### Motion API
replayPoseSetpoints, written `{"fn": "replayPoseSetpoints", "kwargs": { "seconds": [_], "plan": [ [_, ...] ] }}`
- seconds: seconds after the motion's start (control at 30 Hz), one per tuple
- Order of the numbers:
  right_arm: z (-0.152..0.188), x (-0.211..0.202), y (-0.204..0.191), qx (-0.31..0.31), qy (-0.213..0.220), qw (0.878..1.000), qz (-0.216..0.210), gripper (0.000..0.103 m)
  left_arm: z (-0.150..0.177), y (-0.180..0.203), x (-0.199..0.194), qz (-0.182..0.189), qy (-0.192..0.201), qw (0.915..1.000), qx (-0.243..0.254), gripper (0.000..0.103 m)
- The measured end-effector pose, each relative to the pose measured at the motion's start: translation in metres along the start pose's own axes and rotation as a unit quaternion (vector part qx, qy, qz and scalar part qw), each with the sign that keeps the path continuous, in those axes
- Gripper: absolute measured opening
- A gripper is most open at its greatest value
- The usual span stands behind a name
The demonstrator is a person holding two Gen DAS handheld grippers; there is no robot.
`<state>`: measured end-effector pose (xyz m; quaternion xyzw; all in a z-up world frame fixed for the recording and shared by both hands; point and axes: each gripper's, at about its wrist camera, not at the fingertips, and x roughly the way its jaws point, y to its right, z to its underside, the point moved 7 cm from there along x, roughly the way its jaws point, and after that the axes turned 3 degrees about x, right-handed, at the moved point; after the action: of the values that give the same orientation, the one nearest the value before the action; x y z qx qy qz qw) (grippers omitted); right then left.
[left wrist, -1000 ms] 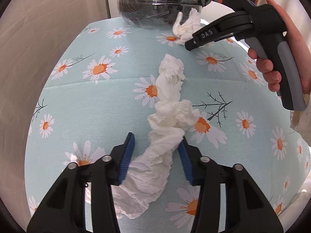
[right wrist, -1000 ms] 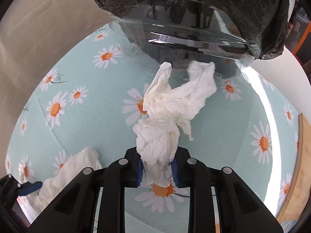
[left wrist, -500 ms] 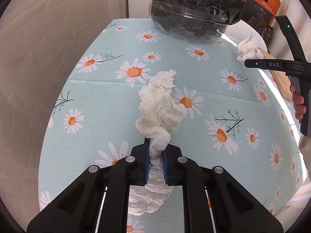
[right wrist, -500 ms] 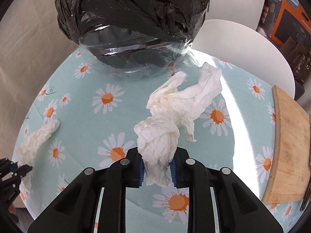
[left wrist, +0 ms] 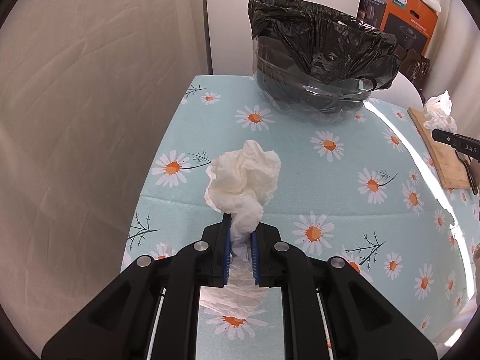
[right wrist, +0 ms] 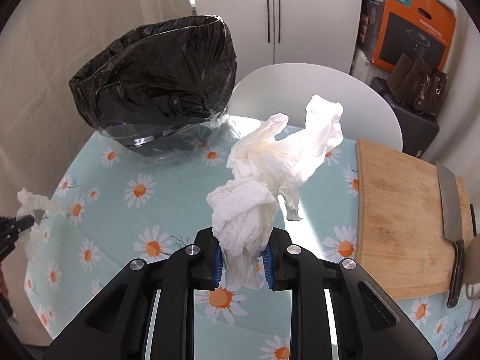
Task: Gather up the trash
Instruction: 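Lift and carry both held tissues over the trash bin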
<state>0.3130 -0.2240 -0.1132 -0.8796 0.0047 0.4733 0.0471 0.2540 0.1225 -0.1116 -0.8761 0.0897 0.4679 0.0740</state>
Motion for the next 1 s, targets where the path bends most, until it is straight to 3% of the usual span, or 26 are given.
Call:
{"fn": "replayPoseSetpoints", "kwargs": {
  "seconds": [0.47,0.83,1.0],
  "plan": [
    [-0.040,-0.065,-0.013,0.028,0.065,0.996,0.045,0.020,-0.094,-0.030,-0.014,0.043,0.056,0.9968,0.037,0.012],
    [-0.071,-0.096,-0.044,0.059,0.103,0.990,0.075,0.020,-0.159,-0.027,-0.014,0.096,0.078,0.9874,0.098,0.012],
    [-0.088,-0.103,-0.061,0.065,0.117,0.988,0.079,0.020,-0.197,-0.021,-0.026,0.102,0.103,0.9809,0.129,0.012]
  ]
}}
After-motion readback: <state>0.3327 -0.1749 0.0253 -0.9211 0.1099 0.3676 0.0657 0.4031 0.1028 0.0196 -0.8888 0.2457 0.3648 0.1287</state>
